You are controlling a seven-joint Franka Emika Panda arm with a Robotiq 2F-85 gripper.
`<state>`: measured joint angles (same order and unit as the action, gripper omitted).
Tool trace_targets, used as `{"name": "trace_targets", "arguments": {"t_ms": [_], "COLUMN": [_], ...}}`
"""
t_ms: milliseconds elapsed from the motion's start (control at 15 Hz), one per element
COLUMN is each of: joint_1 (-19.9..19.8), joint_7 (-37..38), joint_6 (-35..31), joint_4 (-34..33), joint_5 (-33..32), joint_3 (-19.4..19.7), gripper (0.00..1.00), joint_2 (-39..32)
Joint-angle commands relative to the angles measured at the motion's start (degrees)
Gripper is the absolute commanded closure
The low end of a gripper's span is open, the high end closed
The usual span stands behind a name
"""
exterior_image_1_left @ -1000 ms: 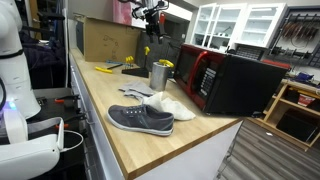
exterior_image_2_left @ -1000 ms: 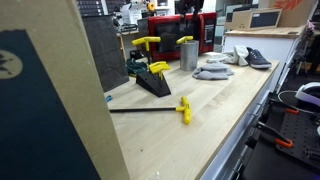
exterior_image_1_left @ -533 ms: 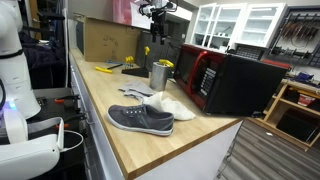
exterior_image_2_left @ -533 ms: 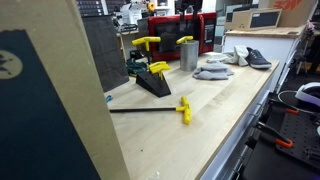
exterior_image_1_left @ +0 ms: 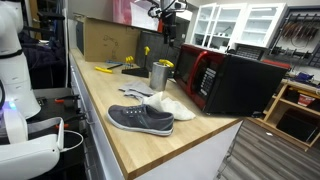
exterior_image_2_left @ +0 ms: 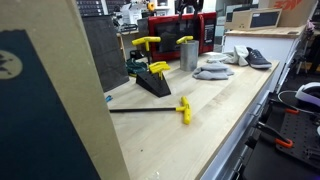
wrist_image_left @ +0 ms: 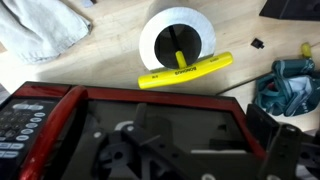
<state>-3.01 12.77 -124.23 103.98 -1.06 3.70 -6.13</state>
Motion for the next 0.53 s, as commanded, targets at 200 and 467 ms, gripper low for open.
{"name": "trace_targets", "arguments": {"t_ms": [200, 467], "joint_1": [0.56, 1.73], "joint_7": [17.84, 30.34], "joint_6": [-4.16, -4.18], "joint_4": [-0.60, -1.12], "joint_5": [-3.05, -4.45], "joint_3": [1.93, 2.39], "gripper": [0.00, 0.00], "joint_2": [-3.28, -5.53]}}
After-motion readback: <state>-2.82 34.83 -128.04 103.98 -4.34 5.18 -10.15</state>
